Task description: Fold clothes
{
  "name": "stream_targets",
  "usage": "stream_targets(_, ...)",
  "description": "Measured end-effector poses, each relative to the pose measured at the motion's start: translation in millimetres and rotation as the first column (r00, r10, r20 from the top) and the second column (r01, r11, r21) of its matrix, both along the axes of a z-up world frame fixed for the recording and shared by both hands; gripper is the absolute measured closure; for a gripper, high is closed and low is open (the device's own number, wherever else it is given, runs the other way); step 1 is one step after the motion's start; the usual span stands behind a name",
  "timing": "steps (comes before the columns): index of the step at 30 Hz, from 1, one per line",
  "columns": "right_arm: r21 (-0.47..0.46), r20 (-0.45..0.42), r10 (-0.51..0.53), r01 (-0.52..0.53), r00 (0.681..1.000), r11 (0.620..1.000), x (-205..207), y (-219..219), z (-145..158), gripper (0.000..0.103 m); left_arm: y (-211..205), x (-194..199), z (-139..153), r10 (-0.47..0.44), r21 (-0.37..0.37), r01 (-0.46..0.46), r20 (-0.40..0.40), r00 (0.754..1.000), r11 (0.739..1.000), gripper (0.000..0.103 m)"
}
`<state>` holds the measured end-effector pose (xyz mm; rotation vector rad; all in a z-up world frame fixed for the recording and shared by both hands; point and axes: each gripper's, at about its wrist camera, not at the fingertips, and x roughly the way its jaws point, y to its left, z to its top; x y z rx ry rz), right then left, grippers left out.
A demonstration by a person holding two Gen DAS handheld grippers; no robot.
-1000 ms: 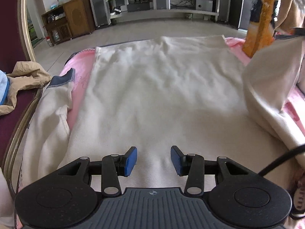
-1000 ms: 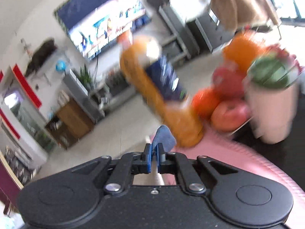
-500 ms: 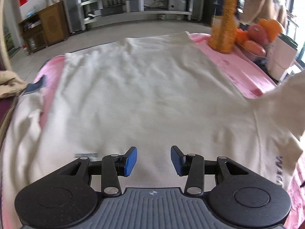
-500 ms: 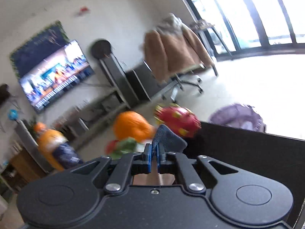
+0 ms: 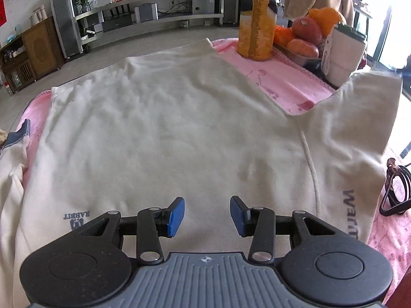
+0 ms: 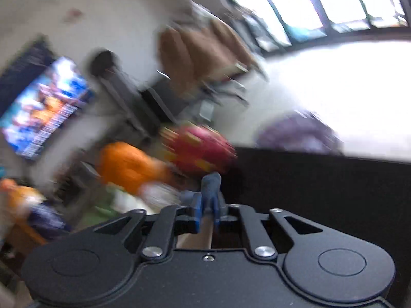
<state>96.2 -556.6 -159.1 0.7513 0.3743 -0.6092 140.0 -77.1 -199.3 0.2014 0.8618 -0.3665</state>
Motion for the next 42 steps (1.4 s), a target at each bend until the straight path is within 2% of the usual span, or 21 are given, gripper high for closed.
stream_targets(2, 0.046, -0.094, -0.039, 0.044, 0.995, 0.998, 3, -7, -12, 0.082, 1, 0, 1, 0.004, -0.003, -0.004, -0.006, 1.0, 1.0, 0.061)
stream_targets(4, 0.068, -0.101, -0.053, 0.06, 0.994, 0.996, 0, -5, -5, 0.082, 4, 0, 3, 0.008, -0.015, -0.008, -0.007, 1.0, 1.0, 0.061)
stream_targets(6, 0.06, -0.064, -0.03, 0.033, 0.998, 0.998, -5, 8, 18, 0.082, 7, -3, 9, 0.008, -0.021, -0.008, 0.0, 1.0, 1.0, 0.061)
stream_targets(9, 0.066, -0.003, 0.074, -0.074, 0.997, 0.995, -15, 46, 60, 0.082, 15, -10, 23, 0.001, -0.039, 0.0, 0.013, 1.0, 0.999, 0.061)
stream_targets(11, 0.095, 0.043, 0.166, -0.17, 0.985, 0.981, -23, 76, 82, 0.077, 25, -19, 36, -0.003, -0.06, 0.005, 0.026, 1.0, 0.998, 0.061)
stream_targets(12, 0.109, 0.066, 0.213, -0.219, 0.975, 0.97, -26, 91, 92, 0.071, 31, -23, 43, -0.005, -0.071, 0.007, 0.027, 1.0, 0.997, 0.061)
stream_targets(15, 0.165, 0.103, 0.38, -0.393, 0.919, 0.905, -36, 130, 100, 0.064, 50, -36, 52, 0.001, -0.068, 0.0, 0.008, 1.0, 0.998, 0.061)
stream_targets(18, 0.236, 0.015, 0.463, -0.454, 0.886, 0.859, -38, 156, 71, 0.06, 63, -51, 46, 0.031, -0.013, -0.032, -0.034, 0.999, 0.999, 0.063)
stream_targets(19, 0.292, -0.033, 0.472, -0.443, 0.881, 0.848, -38, 159, 52, 0.06, 67, -56, 43, 0.042, 0.006, -0.042, -0.048, 0.998, 0.999, 0.064)
stream_targets(21, 0.402, -0.127, 0.49, -0.407, 0.862, 0.82, -38, 165, 13, 0.06, 75, -67, 38, 0.066, 0.035, -0.064, -0.077, 0.995, 0.997, 0.064)
stream_targets(24, 0.548, -0.237, 0.476, -0.288, 0.847, 0.785, -39, 165, -38, 0.063, 81, -80, 23, 0.124, 0.017, -0.123, -0.146, 0.982, 0.992, 0.065)
stream_targets(26, 0.544, -0.237, 0.478, -0.292, 0.845, 0.786, -34, 169, -44, 0.064, 79, -83, 16, 0.152, 0.027, -0.149, -0.16, 0.975, 0.988, 0.065)
stream_targets(29, 0.539, -0.238, 0.482, -0.298, 0.843, 0.788, -26, 175, -52, 0.066, 71, -83, 13, 0.159, 0.062, -0.152, -0.127, 0.979, 0.986, 0.065)
stream_targets(31, 0.532, -0.241, 0.484, -0.302, 0.841, 0.791, -21, 179, -58, 0.083, 68, -82, 11, 0.166, 0.077, -0.158, -0.118, 0.979, 0.984, 0.065)
stream_targets(32, 0.505, -0.268, 0.481, -0.304, 0.834, 0.808, -18, 184, -60, 0.1, 67, -81, 9, 0.173, 0.084, -0.163, -0.124, 0.977, 0.983, 0.065)
stream_targets(35, 0.39, -0.375, 0.463, -0.316, 0.803, 0.865, -20, 195, -57, 0.1, 66, -76, -1, 0.192, 0.125, -0.174, -0.152, 0.97, 0.977, 0.063)
stream_targets(37, 0.293, -0.445, 0.45, -0.349, 0.774, 0.89, -19, 207, -49, 0.1, 67, -76, -2, 0.193, 0.138, -0.173, -0.146, 0.97, 0.975, 0.061)
stream_targets(40, 0.146, -0.559, 0.405, -0.395, 0.724, 0.907, -20, 229, -37, 0.098, 73, -79, 1, 0.224, 0.122, -0.206, -0.156, 0.962, 0.971, 0.063)
stream_targets(42, 0.074, -0.567, 0.383, -0.418, 0.729, 0.906, -30, 236, -26, 0.095, 77, -82, 6, 0.25, 0.09, -0.238, -0.161, 0.955, 0.967, 0.065)
